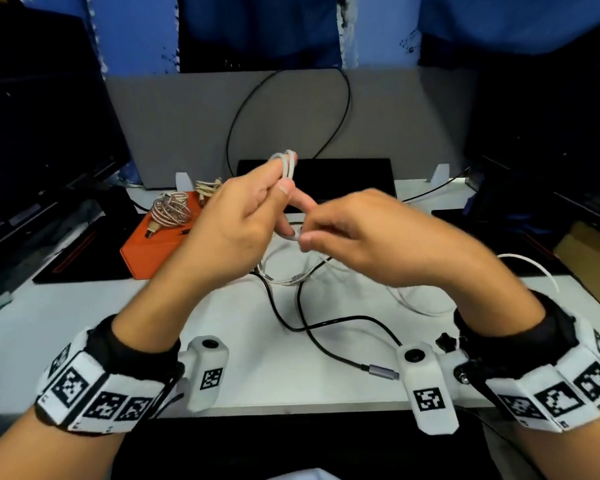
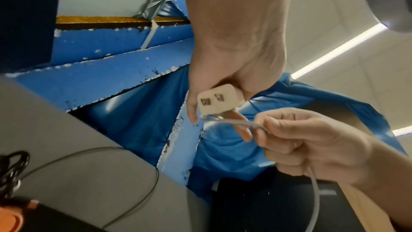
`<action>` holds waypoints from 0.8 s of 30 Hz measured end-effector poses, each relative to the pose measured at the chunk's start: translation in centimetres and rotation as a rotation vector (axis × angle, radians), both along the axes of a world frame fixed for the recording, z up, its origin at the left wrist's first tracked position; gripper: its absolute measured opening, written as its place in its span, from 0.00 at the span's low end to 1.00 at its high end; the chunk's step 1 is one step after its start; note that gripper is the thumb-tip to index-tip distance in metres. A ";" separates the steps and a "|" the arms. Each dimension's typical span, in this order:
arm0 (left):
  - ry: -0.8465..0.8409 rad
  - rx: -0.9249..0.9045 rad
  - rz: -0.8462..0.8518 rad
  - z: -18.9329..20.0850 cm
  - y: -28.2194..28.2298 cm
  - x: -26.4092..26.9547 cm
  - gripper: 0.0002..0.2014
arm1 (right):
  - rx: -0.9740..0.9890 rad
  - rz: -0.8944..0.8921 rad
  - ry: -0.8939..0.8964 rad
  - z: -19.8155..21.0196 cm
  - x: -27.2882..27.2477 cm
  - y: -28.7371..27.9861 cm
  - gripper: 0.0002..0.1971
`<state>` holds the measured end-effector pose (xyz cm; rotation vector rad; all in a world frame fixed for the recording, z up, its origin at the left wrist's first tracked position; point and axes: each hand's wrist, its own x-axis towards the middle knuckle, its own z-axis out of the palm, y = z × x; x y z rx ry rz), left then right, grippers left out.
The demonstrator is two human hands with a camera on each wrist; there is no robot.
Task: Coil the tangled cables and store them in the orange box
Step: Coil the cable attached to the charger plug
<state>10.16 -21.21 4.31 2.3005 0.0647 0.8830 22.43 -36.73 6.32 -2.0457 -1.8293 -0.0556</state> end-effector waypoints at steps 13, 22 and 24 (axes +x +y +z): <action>0.091 -0.642 -0.511 1.1 0.1 -0.7 0.15 | 0.612 -0.099 0.322 0.3 0.3 0.0 0.11; 0.190 -0.923 -0.770 0.5 -0.9 -0.5 0.09 | 0.453 -0.043 0.414 -0.3 0.6 0.6 0.18; 0.199 -0.935 -0.787 0.3 -0.8 -0.6 0.12 | 0.457 -0.008 0.456 -0.2 0.5 0.7 0.20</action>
